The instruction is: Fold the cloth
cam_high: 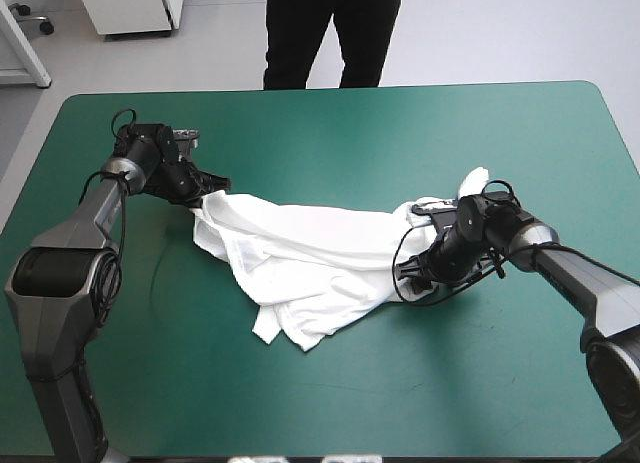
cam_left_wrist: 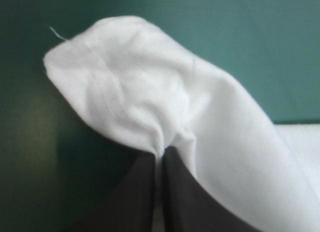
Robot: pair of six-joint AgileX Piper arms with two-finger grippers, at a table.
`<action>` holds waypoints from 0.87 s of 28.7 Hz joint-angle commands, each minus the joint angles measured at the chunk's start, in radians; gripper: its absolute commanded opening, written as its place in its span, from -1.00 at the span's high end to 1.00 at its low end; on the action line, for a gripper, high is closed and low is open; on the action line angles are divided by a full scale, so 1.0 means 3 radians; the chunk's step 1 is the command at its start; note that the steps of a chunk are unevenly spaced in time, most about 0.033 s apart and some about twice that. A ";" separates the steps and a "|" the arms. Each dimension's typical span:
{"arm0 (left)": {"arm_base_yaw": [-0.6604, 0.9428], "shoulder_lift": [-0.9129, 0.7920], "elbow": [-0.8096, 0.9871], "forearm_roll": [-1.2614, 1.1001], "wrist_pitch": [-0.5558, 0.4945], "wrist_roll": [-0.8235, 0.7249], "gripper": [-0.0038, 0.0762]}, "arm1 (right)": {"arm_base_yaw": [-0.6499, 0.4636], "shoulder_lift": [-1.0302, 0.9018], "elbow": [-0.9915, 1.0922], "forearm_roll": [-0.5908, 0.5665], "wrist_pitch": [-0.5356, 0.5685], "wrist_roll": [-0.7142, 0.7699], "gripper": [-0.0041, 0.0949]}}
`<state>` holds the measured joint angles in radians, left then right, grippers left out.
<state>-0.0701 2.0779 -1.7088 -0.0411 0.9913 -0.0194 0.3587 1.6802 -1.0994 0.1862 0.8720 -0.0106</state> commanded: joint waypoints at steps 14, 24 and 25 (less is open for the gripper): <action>0.0007 -0.0801 -0.0046 0.0094 0.0103 0.0031 0.93 | 0.0008 -0.0574 -0.0136 -0.0065 0.0057 -0.0016 0.95; 0.0007 -0.2052 -0.0148 -0.0257 0.0082 0.0220 0.93 | 0.0008 -0.1514 -0.1493 -0.0731 0.0576 0.0060 0.95; 0.0007 -0.2168 -0.0227 -0.0301 0.0082 0.0220 0.93 | 0.0008 -0.1536 -0.1698 -0.0780 0.0619 0.0060 0.95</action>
<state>-0.0683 1.5478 -1.7091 -0.0873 1.0618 0.0411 0.3599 1.2790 -1.4561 0.0000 1.0691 0.0085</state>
